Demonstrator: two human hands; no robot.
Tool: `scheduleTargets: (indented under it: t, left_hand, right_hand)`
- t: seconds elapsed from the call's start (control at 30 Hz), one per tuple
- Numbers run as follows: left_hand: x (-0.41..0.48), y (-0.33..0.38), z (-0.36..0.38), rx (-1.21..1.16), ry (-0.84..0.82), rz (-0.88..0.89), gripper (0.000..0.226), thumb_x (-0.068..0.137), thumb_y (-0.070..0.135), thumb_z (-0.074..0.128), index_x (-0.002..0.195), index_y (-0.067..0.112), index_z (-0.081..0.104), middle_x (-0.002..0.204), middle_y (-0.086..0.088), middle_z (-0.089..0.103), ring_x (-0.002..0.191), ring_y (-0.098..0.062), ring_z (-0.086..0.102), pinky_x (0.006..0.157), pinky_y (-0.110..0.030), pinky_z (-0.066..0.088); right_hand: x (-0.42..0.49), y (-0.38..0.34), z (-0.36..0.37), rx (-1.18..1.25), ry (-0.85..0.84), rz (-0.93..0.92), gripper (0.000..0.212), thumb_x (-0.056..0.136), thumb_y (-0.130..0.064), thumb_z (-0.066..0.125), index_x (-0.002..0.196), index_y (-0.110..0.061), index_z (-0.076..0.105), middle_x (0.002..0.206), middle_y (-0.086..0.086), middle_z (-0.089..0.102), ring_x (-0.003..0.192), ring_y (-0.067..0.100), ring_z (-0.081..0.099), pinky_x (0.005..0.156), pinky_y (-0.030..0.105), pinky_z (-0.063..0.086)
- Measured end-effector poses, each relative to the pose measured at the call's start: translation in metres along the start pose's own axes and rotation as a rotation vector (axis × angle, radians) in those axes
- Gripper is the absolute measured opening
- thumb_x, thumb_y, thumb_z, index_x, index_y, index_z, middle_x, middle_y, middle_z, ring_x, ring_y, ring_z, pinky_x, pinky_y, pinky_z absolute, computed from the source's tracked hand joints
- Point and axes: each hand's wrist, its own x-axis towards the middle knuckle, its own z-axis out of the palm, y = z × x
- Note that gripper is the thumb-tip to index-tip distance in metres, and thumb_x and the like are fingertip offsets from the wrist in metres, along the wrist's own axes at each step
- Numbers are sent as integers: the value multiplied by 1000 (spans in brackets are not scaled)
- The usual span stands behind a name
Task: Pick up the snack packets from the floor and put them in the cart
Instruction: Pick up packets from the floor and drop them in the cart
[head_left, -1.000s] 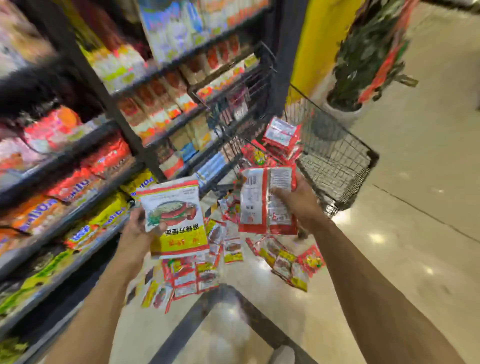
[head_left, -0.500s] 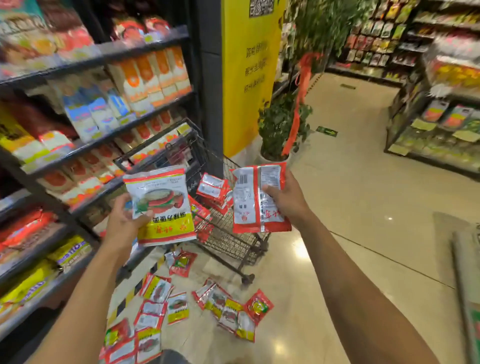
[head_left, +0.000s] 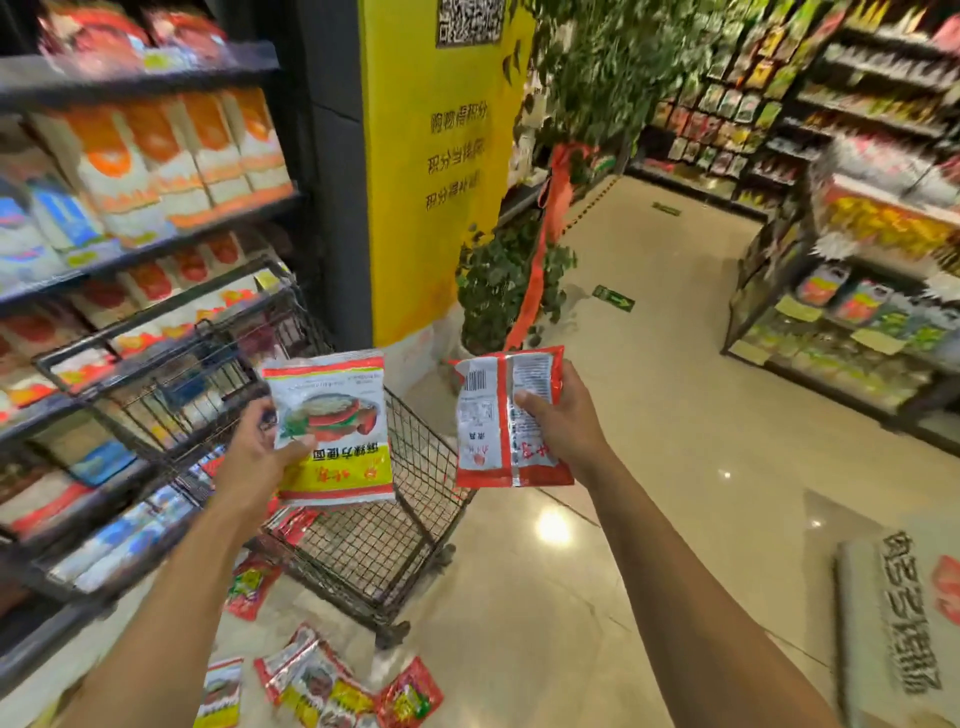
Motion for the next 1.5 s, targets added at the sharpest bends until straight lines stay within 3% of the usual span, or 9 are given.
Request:
scheduleTargets:
  t: [0.4,0.57,0.67,0.83,0.93,1.03,1.2,1.3,1.5]
  left_hand:
    - [44,-7,93,11,286,-65,53,91,-1,74,129,31,54,114,-7,76,88,-27,79,62,-36,63]
    - [39,-8,133,-32,479,-63,49,93,-2,72,132,19,52,115,4,70,89,3,73,63,-20,58]
    - [32,-11,140,-74,563,-65,64,91,-2,74,144,21,49,130,-10,71,112,-29,72,77,-38,64]
    - [18,-34,141,-95,738,-112,72,84,15,87,142,37,51,139,-8,65,125,-35,64,96,-61,57]
    - [23,-46,143,-148,800,-137,61,89,10,81,133,42,55,132,-4,68,119,-34,67,86,-53,63]
    - [42,-61,135,-170,859,-175,59,91,8,77,121,52,54,124,2,68,112,-26,69,72,-39,65]
    - [83,-100,88,-201,858,-238,68,92,6,77,146,38,50,140,-2,65,128,-30,62,97,-55,58]
    - [111,-115,64,-239,833,-244,63,91,5,77,146,24,52,138,-8,67,124,-31,66,98,-55,57]
    - [170,-160,30,-189,866,-352,62,88,-26,54,124,25,63,103,11,77,99,-13,72,84,-33,60]
  right_hand:
    - [184,41,-22,77,-306,-24,34,96,-11,73,123,-23,58,110,0,76,98,20,76,89,51,63]
    - [248,45,-16,51,-497,-101,31,97,-10,71,118,-28,60,110,-6,75,101,15,74,90,43,61]
    - [278,51,2,-11,-567,-81,33,95,-23,74,119,-37,56,113,-9,74,101,14,74,91,47,61]
    - [300,62,44,-31,-686,-73,39,92,-19,78,122,-32,56,114,-8,75,103,16,74,92,48,61]
    - [309,72,80,-38,-752,-62,42,91,-13,78,121,-32,55,113,-6,75,102,16,74,90,49,62]
    - [318,83,121,-88,-811,-51,43,93,-9,75,126,-25,53,114,-3,74,96,9,75,76,34,64]
    - [332,108,194,-189,-850,8,50,92,-6,75,132,-23,51,112,-7,72,96,7,73,80,32,63]
    - [340,121,235,-242,-848,15,50,92,0,73,131,-22,50,106,-14,67,91,-2,66,75,15,58]
    - [357,176,307,-297,-914,96,49,94,-16,75,134,-21,47,119,-3,69,110,22,69,98,52,57]
